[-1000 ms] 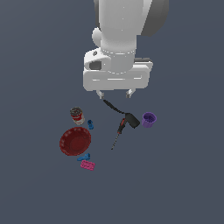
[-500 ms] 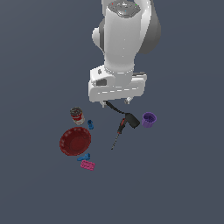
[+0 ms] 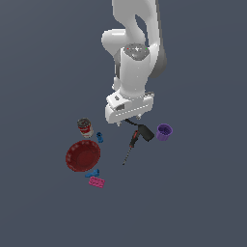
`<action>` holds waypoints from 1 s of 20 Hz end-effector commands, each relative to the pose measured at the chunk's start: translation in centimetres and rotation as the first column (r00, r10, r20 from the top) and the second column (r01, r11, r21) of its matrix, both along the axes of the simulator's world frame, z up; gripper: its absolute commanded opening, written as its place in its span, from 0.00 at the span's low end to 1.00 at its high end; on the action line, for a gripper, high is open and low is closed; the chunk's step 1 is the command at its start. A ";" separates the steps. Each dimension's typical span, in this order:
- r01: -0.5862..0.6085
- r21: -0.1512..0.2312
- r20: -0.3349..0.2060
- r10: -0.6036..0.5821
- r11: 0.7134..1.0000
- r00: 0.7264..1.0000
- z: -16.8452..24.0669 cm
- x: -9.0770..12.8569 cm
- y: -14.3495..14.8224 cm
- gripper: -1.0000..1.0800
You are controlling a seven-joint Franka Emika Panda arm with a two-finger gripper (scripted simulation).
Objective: Pick up a designated object from a clutter of objects.
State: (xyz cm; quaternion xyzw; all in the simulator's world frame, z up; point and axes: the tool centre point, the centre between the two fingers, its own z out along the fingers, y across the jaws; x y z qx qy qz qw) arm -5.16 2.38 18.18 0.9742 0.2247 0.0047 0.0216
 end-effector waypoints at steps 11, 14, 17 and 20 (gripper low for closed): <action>-0.276 0.022 -0.018 0.276 0.961 0.961 -8.5 -7.9 1.4 0.96; -0.317 0.029 -0.019 0.318 0.948 0.948 -9.6 -9.3 1.6 0.96; -0.347 0.034 -0.019 0.348 0.937 0.937 -10.3 -10.4 1.8 0.96; -0.366 0.038 -0.019 0.367 0.930 0.930 -10.8 -11.1 2.0 0.96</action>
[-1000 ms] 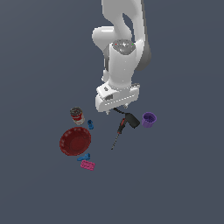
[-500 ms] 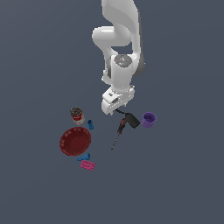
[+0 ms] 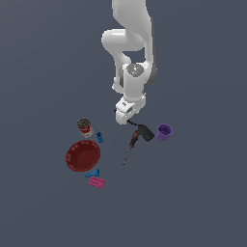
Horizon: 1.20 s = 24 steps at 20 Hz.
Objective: Pick up a designated object from a clutter of objects.
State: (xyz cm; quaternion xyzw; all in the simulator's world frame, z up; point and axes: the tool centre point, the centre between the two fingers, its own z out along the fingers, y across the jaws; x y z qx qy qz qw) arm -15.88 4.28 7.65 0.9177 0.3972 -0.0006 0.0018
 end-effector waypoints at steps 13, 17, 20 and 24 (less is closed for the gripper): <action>-0.018 0.004 -0.001 0.018 1.000 1.000 -1.4 -0.7 0.1 0.96; -0.020 0.004 -0.001 0.020 1.000 1.000 -2.7 -0.7 0.1 0.96; -0.021 0.004 -0.001 0.021 1.000 1.000 -3.7 -0.8 0.1 0.96; -0.021 0.003 -0.001 0.021 1.000 1.000 -4.8 -0.8 0.1 0.96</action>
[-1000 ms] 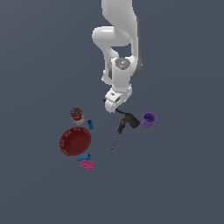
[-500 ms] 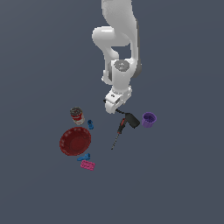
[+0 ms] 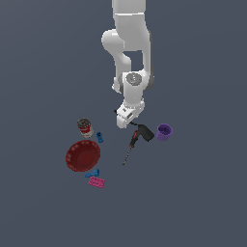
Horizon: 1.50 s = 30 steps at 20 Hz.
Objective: Pick up a designated object from a clutter of objects.
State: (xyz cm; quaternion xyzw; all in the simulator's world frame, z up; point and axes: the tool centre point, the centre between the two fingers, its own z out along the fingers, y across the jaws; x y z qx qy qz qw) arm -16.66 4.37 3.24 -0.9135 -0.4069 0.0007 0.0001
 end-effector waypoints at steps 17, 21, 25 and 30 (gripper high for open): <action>-0.005 0.000 -0.001 0.005 1.000 1.000 -1.0 -0.1 0.2 0.00; -0.005 0.000 -0.001 0.005 1.000 1.000 -0.8 0.0 0.0 0.00; -0.005 -0.001 -0.001 0.005 1.000 1.000 -0.1 0.3 -0.3 0.00; -0.005 -0.001 -0.001 0.005 1.000 1.000 1.3 1.0 -1.0 0.00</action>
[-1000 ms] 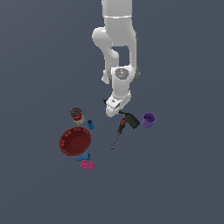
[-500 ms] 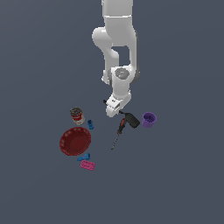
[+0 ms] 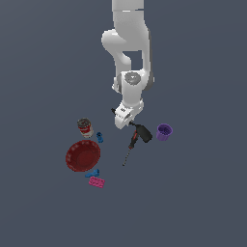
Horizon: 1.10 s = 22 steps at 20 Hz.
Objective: Pick up a designated object from a clutter of objects.
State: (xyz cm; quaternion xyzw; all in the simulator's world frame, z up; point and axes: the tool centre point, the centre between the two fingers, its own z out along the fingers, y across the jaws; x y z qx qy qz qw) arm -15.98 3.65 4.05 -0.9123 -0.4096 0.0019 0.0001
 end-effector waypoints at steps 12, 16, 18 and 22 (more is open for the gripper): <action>0.000 0.005 0.001 0.000 1.000 1.000 6.3 3.0 -2.8 0.00; -0.001 0.007 0.001 0.001 1.000 1.000 8.9 4.2 -3.9 0.00; -0.001 0.008 0.002 0.001 1.000 1.000 10.4 4.9 -4.5 0.00; -0.001 0.009 0.002 0.001 1.000 1.000 13.5 6.4 -5.9 0.00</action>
